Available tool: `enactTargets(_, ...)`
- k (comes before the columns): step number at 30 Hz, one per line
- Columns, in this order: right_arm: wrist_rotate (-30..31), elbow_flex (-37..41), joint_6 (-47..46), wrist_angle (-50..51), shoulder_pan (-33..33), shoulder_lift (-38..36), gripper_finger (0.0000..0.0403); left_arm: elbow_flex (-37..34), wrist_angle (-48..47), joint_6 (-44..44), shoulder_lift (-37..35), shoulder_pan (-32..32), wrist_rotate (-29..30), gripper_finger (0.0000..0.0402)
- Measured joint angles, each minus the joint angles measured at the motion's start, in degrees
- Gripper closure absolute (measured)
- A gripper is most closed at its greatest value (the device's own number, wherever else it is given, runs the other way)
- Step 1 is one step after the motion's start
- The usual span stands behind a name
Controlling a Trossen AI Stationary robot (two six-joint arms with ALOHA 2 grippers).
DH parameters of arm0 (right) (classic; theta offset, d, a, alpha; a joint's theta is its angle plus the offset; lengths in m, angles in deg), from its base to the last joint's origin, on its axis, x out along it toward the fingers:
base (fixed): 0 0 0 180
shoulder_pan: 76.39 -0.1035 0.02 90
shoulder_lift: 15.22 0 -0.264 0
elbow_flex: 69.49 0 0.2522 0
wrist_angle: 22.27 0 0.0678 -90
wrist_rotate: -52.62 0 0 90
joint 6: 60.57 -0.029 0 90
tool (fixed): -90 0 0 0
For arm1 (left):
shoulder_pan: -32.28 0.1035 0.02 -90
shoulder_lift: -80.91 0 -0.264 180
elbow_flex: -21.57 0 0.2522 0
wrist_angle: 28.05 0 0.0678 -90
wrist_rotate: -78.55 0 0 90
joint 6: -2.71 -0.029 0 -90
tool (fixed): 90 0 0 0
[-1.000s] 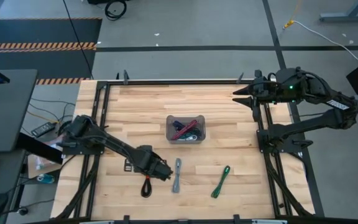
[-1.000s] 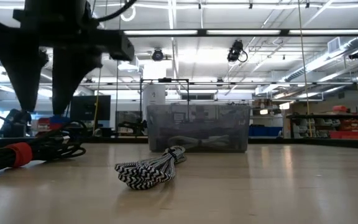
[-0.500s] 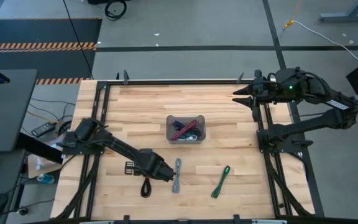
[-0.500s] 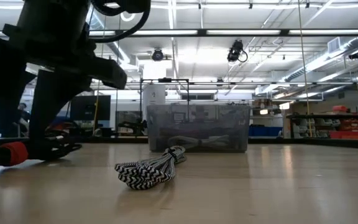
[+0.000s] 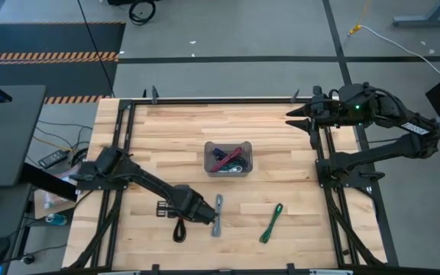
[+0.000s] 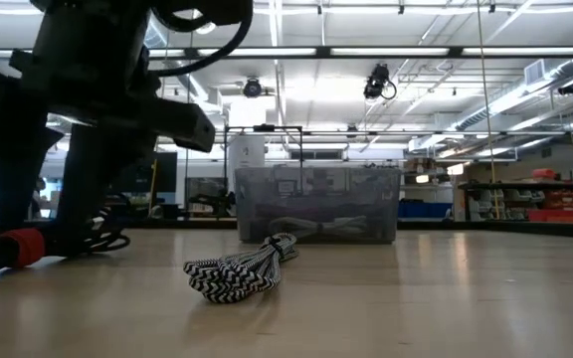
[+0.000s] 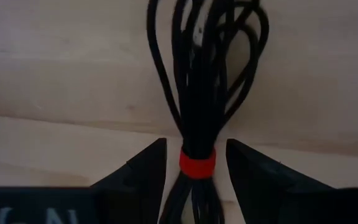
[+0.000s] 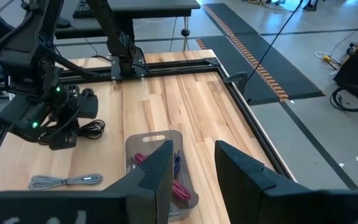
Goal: Pick and place USB-C Cables
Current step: Put the black charger cable into the black bin
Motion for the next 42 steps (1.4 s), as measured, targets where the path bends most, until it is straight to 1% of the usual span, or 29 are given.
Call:
enactTargets(9,-0.01,0.0,0.3,-0.51,0.0,0.02,0.0279,0.18,2.72,-0.33,2.96,0.04,0.51,0.0227)
enactTargets(15,-0.01,0.02,0.31,-0.51,0.02,-0.07,0.0279,0.18,4.48,-2.4,4.72,0.1,-0.01,0.0233)
enactTargets(17,-0.03,0.02,0.34,-0.51,0.0,-0.1,0.0279,0.22,4.45,-2.87,4.73,0.22,0.14,0.0251)
enactTargets(18,-0.01,0.02,0.36,-0.51,0.02,-0.11,0.0279,0.16,4.57,-3.46,4.49,0.37,0.06,0.0266)
enactTargets(22,-0.02,0.02,0.41,-0.51,0.02,-0.11,0.0279,0.15,5.09,-8.2,4.44,0.9,-0.03,0.0357)
enactTargets(26,-0.02,0.02,0.4,-0.49,0.02,-0.22,0.0279,0.22,4.89,-11.95,4.46,1.61,-0.32,0.0362)
enactTargets(29,-0.02,0.02,0.18,-0.53,0.02,-0.26,0.0279,1.13,2.5,-15.92,3.34,2.96,-0.73,0.0362)
enactTargets(32,-0.02,0.02,0.11,-0.74,0.02,-0.26,0.0279,3.74,-5.4,-18.66,0.18,5.29,3.52,0.0362)
enactTargets(34,-0.02,0.02,0.09,-0.92,0.02,-0.27,0.0279,7.28,-11.5,-20.98,-2.88,7.1,8.64,0.0362)
enactTargets(36,0.14,0.02,0.09,-0.89,0.02,-0.26,0.0279,11.01,-18.58,-24.52,-4.8,8.87,14.73,0.0362)
enactTargets(38,0.48,0.02,0.09,-0.88,0.02,-0.27,0.0279,15.5,-24.21,-31.1,-6.61,11.13,20.82,0.0362)
enactTargets(39,0.5,0.02,0.07,-0.88,0.02,-0.27,0.0279,18.28,-25.65,-36.71,-7.52,12.45,23.51,0.0362)
enactTargets(40,0.52,0.02,0.07,-0.88,0.02,-0.27,0.0279,20.6,-26.32,-44.4,-8.32,13.95,25.33,0.0362)
enactTargets(42,0.52,0.02,0.18,-0.86,0.02,-0.24,0.0279,24.75,-26.05,-60.82,-8.91,17.63,26.16,0.0362)
